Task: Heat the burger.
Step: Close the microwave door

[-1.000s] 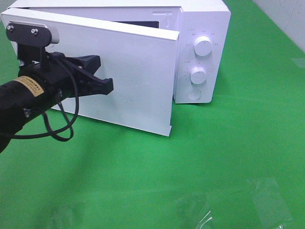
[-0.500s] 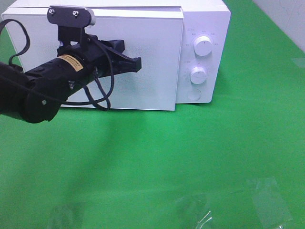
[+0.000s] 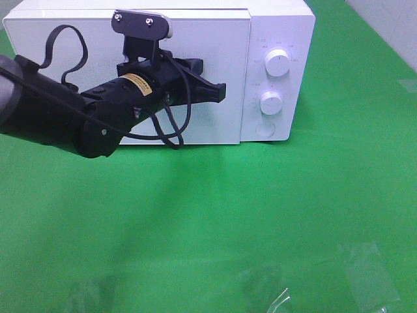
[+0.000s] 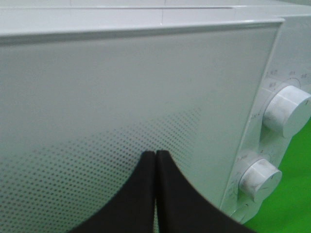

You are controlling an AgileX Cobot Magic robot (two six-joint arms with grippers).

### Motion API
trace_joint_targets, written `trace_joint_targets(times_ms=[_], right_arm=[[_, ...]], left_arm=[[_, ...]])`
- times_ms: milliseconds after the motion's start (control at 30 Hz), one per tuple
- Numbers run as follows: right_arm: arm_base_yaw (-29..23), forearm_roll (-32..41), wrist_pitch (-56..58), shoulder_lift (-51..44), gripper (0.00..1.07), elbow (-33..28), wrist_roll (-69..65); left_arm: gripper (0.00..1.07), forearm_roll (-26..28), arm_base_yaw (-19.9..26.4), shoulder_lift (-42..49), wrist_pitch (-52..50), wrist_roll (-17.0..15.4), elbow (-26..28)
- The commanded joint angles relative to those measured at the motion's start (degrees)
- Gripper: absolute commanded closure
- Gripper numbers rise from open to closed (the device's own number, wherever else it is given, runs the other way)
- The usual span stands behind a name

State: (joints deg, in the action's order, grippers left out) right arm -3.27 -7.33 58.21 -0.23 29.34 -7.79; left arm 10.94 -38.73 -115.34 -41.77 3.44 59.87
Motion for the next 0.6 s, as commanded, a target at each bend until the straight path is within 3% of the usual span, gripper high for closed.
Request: trace_joint_targets(times_ms=[33, 267, 600], right_arm=[[0.4, -0.06, -0.74, -1.43, 0.32, -0.11, 0.11], [0.4, -0.06, -0.74, -1.43, 0.32, -0.11, 0.11], [0.4, -0.06, -0.74, -1.43, 0.32, -0.11, 0.11]], left_arm=[[1.07, 7.73, 1.95, -1.32, -1.95, 2.46, 3.61], [1.07, 7.91, 1.78, -0.92, 0.86, 2.75, 3.95], [1.07, 7.73, -3.55, 3.9, 17.3, 5.27, 3.32]])
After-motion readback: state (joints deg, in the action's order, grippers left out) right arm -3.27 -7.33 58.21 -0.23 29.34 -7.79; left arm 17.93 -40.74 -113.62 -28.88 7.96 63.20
